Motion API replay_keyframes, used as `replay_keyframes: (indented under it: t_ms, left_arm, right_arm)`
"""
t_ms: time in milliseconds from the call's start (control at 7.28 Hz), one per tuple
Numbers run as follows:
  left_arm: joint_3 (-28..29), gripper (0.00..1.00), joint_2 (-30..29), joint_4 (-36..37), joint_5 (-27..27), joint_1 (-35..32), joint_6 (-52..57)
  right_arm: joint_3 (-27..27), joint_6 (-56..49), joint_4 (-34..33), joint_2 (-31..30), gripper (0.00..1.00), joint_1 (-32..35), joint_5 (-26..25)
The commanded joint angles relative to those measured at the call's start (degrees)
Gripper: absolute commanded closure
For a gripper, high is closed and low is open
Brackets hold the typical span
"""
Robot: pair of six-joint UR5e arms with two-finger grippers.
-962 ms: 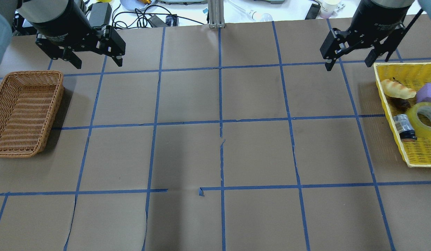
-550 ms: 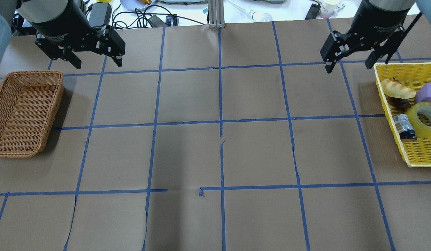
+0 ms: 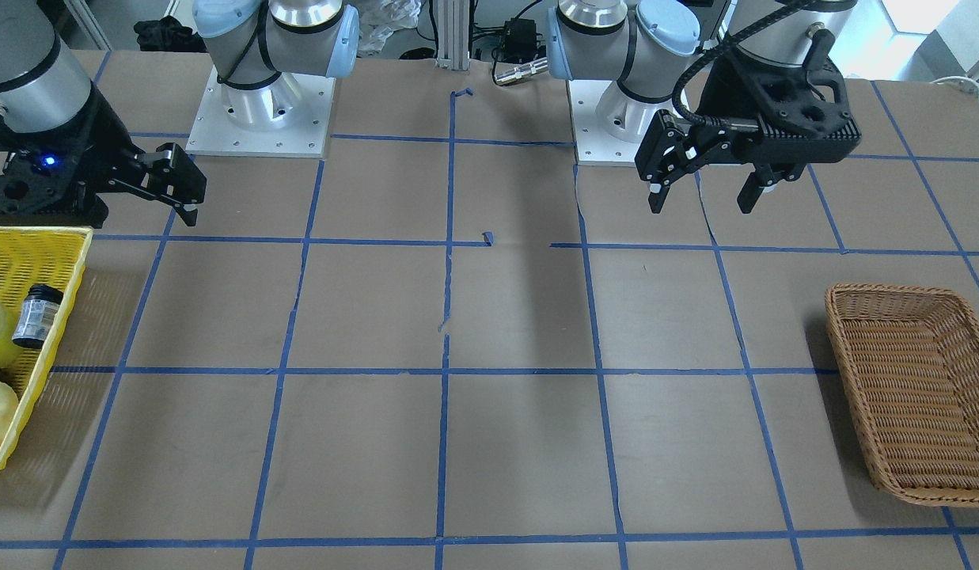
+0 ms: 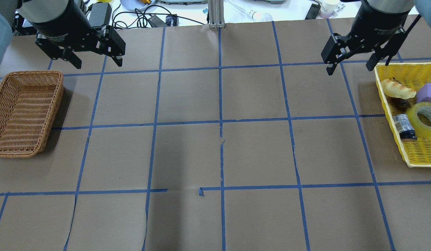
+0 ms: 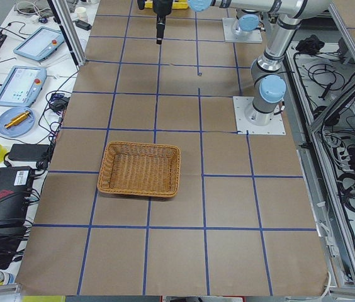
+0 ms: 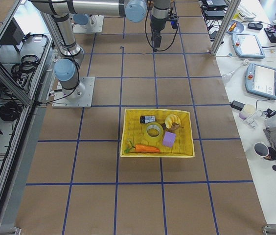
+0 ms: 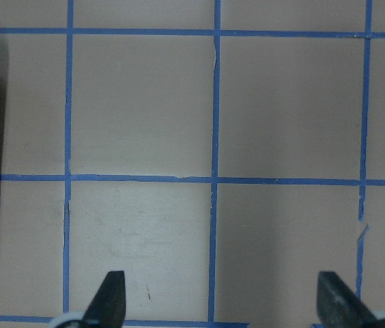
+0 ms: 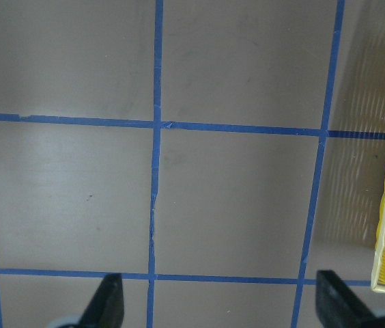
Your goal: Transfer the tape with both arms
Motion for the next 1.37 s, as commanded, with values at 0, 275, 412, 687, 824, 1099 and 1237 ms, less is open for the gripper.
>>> replay_keyframes:
  t_ms: [0,275,412,687,824,1099,1237]
  left_arm:
    - [-0.1,0.0,0.2,-0.4,0.0,0.0,0.0]
    - [-0.1,0.0,0.0,-0.8,0.0,0.0,0.0]
    - [0.0,0.0,-0.2,-0.7,0.0,0.0,0.0]
    - [0.0,0.0,0.0,-1.2,0.0,0.0,0.0]
    - [-0.1,0.0,0.0,-1.2,0.0,0.0,0.0]
    - [0.0,0.0,0.1,-1.3,0.0,0.0,-0.1]
    - [0.0,0.0,0.1,-1.3,0.0,0.0,-0.1]
  right_arm:
    - [0.1,0.2,0.0,-0.1,0.0,0.0,0.8]
    - [1.5,0.9,0.0,-0.9,0.0,1.3,1.0]
    - [1.9,0.9,-0.1,-1.2,0.0,1.3,1.0]
    - [1.9,1.1,-0.1,-1.5,0.0,3.6,1.0]
    - [2.2,1.1,0.0,-1.5,0.0,4.3,1.0]
    - [3.4,1.7,-0.1,-1.9,0.0,4.4,0.9]
    - [3.5,1.8,-0.1,-2.0,0.0,4.4,0.9]
